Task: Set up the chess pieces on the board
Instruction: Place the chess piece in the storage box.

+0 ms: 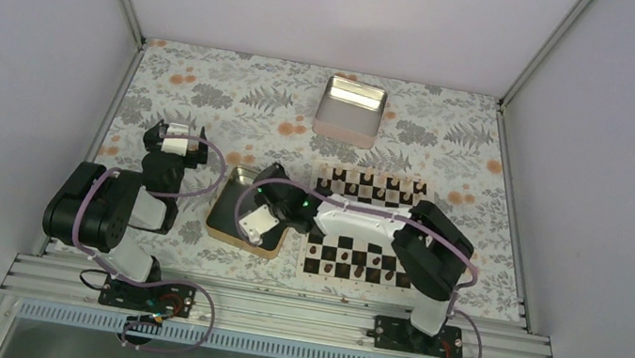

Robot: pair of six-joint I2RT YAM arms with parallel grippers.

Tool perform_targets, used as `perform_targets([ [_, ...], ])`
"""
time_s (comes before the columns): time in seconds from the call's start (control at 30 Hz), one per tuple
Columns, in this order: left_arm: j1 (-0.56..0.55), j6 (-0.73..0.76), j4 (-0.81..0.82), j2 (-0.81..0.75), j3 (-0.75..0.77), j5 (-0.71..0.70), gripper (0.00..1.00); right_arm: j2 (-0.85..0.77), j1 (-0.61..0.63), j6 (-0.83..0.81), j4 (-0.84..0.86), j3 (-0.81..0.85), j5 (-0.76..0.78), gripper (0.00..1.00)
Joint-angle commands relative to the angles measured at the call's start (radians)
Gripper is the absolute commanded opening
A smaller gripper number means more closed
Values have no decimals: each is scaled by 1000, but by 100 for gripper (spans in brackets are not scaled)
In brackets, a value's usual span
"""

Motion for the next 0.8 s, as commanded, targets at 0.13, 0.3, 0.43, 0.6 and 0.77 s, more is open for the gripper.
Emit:
perform_targets([
  [0.13,6,-9,30,3,8,18,100,73,21,-23,457,-119,220,4],
  [0.3,5,-9,30,4,9,18,100,129,24,-36,511,-106,286,4],
  [0.43,6,-9,31,3,9,18,100,127,23,-43,508,-109,284,15],
  [0.6,6,-9,30,4,7,18,100,68,21,-8,451,-105,260,39],
  [0.77,6,-9,29,3,9,19,100,0,-24,302,-21,171,91,47],
])
